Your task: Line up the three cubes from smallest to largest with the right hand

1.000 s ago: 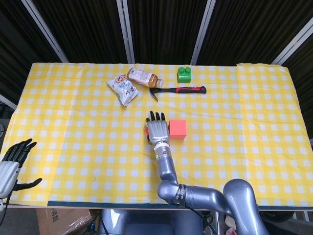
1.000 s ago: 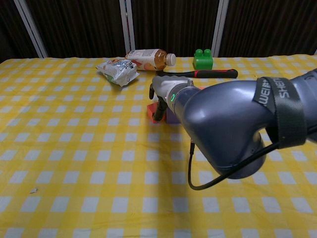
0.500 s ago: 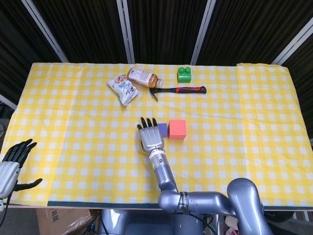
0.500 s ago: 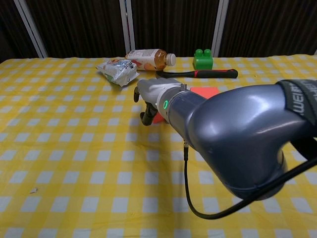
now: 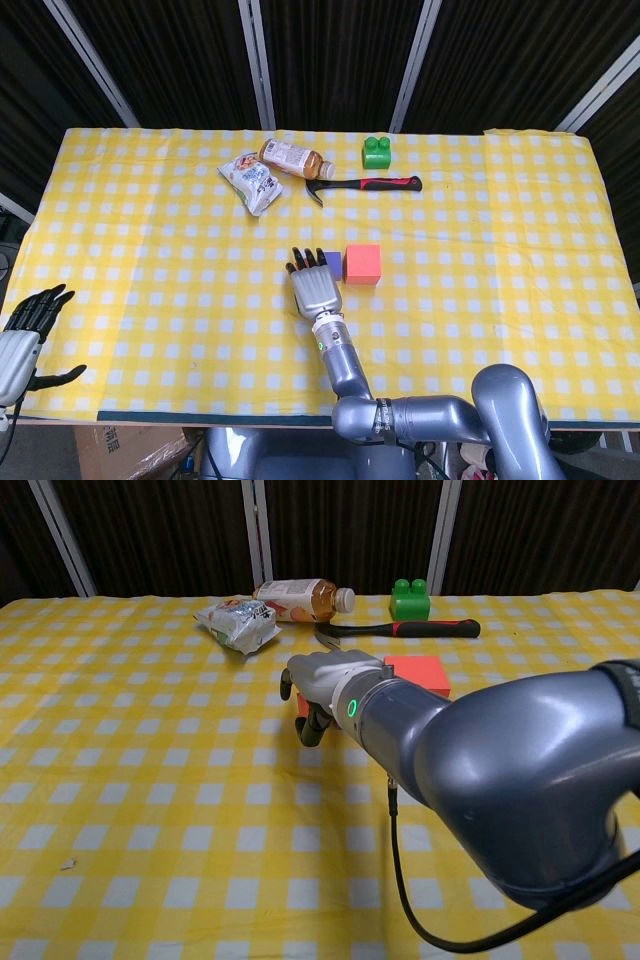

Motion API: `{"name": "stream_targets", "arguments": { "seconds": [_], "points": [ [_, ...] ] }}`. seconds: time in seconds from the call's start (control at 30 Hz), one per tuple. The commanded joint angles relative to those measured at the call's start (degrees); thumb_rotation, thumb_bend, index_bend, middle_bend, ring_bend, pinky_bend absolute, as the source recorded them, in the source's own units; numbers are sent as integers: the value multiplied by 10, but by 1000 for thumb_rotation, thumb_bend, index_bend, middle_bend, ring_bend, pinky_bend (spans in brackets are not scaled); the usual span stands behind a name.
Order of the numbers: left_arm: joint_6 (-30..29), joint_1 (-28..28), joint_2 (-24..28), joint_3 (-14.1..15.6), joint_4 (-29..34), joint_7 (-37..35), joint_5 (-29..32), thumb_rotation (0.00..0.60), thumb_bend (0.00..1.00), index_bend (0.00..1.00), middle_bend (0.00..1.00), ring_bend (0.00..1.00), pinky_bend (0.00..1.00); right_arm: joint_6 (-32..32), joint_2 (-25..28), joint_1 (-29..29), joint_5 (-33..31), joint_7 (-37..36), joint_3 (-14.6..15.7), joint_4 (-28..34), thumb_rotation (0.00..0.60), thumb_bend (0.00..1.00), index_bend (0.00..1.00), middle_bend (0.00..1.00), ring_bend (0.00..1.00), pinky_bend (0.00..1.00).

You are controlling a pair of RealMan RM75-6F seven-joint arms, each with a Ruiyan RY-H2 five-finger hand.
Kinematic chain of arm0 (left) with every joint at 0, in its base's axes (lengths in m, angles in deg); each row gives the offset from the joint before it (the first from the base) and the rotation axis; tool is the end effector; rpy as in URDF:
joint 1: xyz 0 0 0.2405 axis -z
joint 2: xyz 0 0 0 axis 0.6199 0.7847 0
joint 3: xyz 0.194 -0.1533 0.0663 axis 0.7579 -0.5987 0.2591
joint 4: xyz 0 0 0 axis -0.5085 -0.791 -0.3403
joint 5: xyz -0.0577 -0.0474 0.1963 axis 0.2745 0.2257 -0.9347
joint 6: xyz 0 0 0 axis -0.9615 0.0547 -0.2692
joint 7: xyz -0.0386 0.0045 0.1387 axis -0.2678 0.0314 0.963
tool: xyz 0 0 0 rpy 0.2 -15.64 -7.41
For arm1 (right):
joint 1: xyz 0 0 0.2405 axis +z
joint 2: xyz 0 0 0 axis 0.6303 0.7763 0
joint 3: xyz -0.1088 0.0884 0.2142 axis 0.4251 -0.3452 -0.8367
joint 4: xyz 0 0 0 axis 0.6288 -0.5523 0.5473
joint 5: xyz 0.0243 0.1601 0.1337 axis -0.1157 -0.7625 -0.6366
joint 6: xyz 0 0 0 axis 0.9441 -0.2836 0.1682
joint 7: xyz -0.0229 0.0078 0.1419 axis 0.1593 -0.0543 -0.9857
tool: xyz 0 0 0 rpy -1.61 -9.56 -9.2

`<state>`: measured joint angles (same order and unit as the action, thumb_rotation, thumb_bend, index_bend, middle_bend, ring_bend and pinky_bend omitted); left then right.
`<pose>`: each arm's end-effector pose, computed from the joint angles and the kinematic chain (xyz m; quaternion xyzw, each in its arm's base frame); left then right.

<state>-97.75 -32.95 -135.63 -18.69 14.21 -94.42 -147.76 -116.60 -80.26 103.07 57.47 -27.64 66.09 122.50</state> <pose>-0.3067 0.1645 0.1549 -0.6131 -0.4425 -0.3978 0.5196 -0.0036 -0.3336 -0.1132 0.7374 -0.4149 0.2940 0.4445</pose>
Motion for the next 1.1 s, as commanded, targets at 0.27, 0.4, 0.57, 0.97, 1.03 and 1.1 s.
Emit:
{"name": "stream_targets", "arguments": {
  "seconds": [0.27,0.4,0.57,0.97,1.03,1.1],
  "points": [
    [-1,0,0,0,-1,-1,-1,600,49,0,0,0,38,5,-5,0,7,1,8,-11,600,668,250,0,0,0],
    [0,0,1,0,0,-3,-1,600,49,0,0,0,38,5,-6,2,16,6,15,-16,600,668,259,0,0,0],
    [1,0,1,1,1,-3,-2,600,51,0,0,0,38,1,-8,2,31,12,26,-25,600,668,259,0,0,0],
    [0,-1,2,1,1,-3,-1,600,54,0,0,0,38,-7,-11,-2,55,27,38,-36,600,668,279,0,0,0],
    [0,-1,2,1,1,-3,-1,600,53,0,0,0,38,-7,-11,-4,51,31,37,-36,600,668,279,0,0,0],
    [0,-1,3,1,1,-3,-2,600,53,0,0,0,38,-7,-10,-4,50,36,36,-38,600,668,279,0,0,0]
  ]
}}
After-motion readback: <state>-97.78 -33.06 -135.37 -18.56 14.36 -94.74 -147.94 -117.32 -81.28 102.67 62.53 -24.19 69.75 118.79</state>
